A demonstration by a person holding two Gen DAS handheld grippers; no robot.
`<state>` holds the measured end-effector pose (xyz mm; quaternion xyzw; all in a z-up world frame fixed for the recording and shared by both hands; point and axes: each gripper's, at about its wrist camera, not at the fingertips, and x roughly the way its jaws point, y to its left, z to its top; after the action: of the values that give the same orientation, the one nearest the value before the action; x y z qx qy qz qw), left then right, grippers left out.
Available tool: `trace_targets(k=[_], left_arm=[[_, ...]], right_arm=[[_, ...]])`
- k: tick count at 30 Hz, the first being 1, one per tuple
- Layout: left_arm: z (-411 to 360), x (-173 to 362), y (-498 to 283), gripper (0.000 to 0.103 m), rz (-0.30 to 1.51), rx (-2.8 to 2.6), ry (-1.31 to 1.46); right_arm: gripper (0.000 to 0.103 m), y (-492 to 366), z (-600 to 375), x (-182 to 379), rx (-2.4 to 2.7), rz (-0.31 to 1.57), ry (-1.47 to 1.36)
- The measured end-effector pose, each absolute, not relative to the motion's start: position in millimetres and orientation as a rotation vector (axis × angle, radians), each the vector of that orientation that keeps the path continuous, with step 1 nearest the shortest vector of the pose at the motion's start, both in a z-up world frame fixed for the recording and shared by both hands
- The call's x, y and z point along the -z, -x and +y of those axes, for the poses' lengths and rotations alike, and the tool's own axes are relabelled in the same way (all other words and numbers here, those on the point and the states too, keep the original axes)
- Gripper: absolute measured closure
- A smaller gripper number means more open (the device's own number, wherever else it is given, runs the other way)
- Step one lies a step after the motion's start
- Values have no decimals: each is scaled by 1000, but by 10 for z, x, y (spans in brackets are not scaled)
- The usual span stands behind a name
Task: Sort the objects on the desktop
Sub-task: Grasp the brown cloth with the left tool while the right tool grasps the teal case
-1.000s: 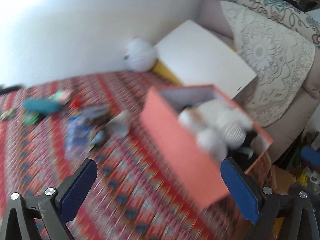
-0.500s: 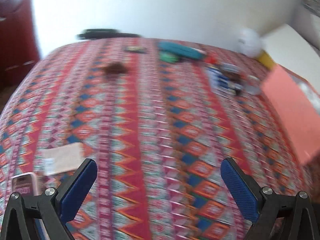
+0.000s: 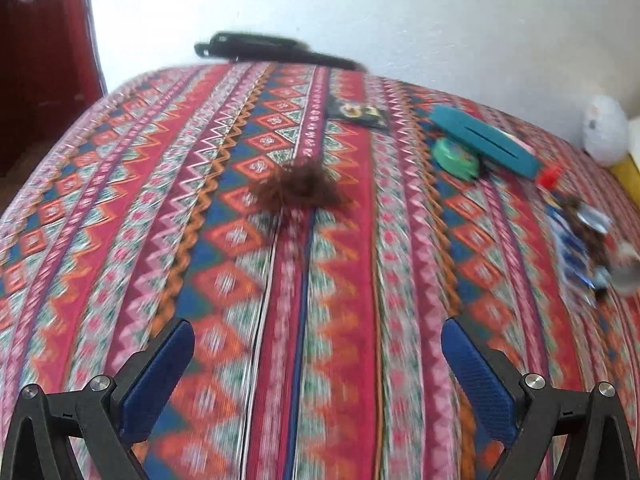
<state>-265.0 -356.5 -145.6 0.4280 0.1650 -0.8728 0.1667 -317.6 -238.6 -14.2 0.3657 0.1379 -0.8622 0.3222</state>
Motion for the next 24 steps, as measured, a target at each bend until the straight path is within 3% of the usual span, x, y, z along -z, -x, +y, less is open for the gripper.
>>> trace_targets(k=[6, 11, 12, 13, 14, 15, 18, 24], left_arm=[[-3875, 1889, 3268, 1, 451, 2396, -1262], [-3917, 2104, 3695, 1, 319, 2348, -1229], [-3941, 2109, 3762, 3, 314, 2355, -1214], [-3950, 2102, 3802, 11, 288, 2357, -1202], [-3947, 2088, 3826, 46, 249, 2356, -1190], [-3944, 2073, 3849, 97, 210, 2354, -1179], [-3803, 1913, 3671, 95, 108, 2367, -1149], [-3147, 1477, 2884, 94, 26, 2456, -1065]], right_arm=[[8, 4156, -3236, 940, 2269, 1018, -941], [9, 4666, -3760, 1283, 2280, 1106, -821], [32, 4719, -3825, 1299, 2287, 1114, -802], [45, 4765, -3876, 1323, 2292, 1144, -805], [50, 4779, -3910, 1329, 2295, 1173, -791], [55, 4751, -3906, 1306, 2288, 1175, -777], [63, 4567, -3740, 1104, 2268, 1032, -813], [64, 3704, -3061, 491, 2202, 733, -860]])
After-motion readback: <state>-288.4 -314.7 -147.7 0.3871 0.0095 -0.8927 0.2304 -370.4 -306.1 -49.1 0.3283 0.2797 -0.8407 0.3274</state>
